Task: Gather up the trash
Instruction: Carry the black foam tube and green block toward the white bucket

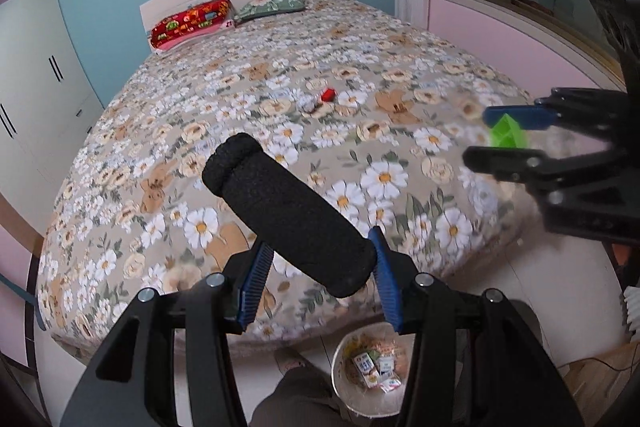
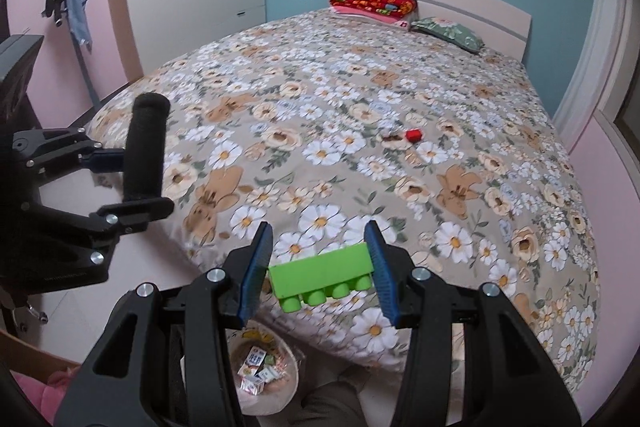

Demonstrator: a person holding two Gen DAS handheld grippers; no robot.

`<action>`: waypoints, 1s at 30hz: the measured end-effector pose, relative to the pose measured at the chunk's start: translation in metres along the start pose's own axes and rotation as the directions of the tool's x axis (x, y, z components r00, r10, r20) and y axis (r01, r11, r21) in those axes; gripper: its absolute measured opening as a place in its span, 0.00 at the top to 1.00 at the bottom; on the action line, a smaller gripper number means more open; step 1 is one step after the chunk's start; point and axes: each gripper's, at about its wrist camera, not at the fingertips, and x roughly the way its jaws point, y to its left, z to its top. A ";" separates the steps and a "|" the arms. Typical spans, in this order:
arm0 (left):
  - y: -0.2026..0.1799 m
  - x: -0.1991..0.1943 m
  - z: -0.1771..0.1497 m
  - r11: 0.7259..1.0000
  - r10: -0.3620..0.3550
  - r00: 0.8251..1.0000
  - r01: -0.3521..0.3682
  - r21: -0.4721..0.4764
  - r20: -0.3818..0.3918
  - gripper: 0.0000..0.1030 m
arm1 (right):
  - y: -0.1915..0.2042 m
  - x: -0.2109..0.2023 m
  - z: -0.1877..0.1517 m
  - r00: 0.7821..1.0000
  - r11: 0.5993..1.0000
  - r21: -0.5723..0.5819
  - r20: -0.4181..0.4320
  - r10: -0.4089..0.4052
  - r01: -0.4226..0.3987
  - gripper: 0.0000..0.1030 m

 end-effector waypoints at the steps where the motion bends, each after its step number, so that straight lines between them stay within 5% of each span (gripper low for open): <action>1: 0.000 0.000 -0.005 1.000 -0.005 1.000 0.005 0.000 -0.006 0.51 | 0.004 0.001 -0.003 1.000 1.000 -0.005 -0.002 0.004 -0.004 0.53; 30: -0.022 0.066 -0.126 0.996 -0.091 0.973 0.093 -0.001 -0.214 0.51 | 0.051 0.053 -0.114 0.982 0.993 0.005 -0.142 0.121 -0.121 0.53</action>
